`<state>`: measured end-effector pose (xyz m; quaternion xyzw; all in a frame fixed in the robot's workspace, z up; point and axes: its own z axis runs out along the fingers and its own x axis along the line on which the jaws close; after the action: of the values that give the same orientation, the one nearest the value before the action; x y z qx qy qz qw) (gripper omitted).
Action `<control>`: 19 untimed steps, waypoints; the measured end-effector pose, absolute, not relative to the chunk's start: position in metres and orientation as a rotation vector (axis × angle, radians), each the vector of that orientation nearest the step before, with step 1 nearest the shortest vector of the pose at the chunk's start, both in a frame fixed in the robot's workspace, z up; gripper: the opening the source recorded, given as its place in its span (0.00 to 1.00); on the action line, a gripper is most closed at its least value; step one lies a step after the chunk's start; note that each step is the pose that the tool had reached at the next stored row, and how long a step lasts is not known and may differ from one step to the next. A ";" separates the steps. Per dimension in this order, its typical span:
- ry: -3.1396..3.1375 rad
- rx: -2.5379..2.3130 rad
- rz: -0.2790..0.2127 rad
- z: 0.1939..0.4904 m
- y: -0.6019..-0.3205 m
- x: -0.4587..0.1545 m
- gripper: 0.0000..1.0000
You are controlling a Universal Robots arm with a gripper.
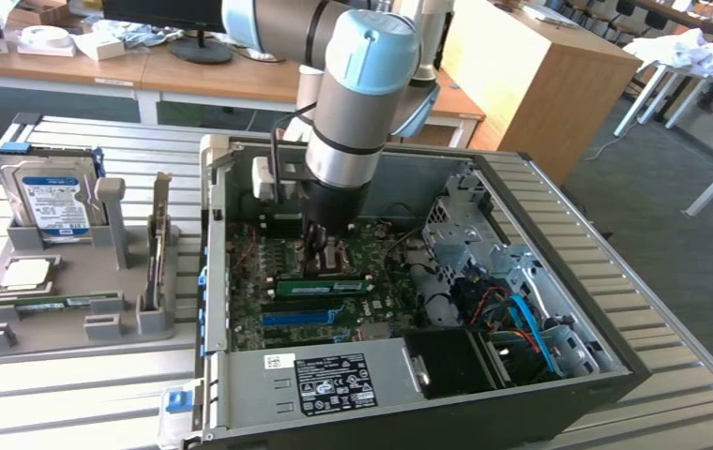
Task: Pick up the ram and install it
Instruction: 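Press down the ram until it locks into place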
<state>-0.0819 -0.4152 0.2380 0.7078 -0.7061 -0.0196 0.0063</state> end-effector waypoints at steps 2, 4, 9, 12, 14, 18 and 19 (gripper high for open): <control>-2.210 2.215 -0.061 0.237 -0.416 -0.082 0.10; -2.210 2.215 -0.062 0.236 -0.416 -0.082 0.10; -2.210 2.215 -0.061 0.234 -0.416 -0.082 0.10; -2.210 2.215 -0.061 0.232 -0.416 -0.082 0.10; -2.209 2.215 -0.061 0.232 -0.416 -0.082 0.10; -2.210 2.215 -0.062 0.232 -0.416 -0.082 0.10; -2.210 2.215 -0.062 0.231 -0.416 -0.082 0.10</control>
<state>-0.0819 -0.4161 0.2314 0.7078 -0.7061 -0.0197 0.0061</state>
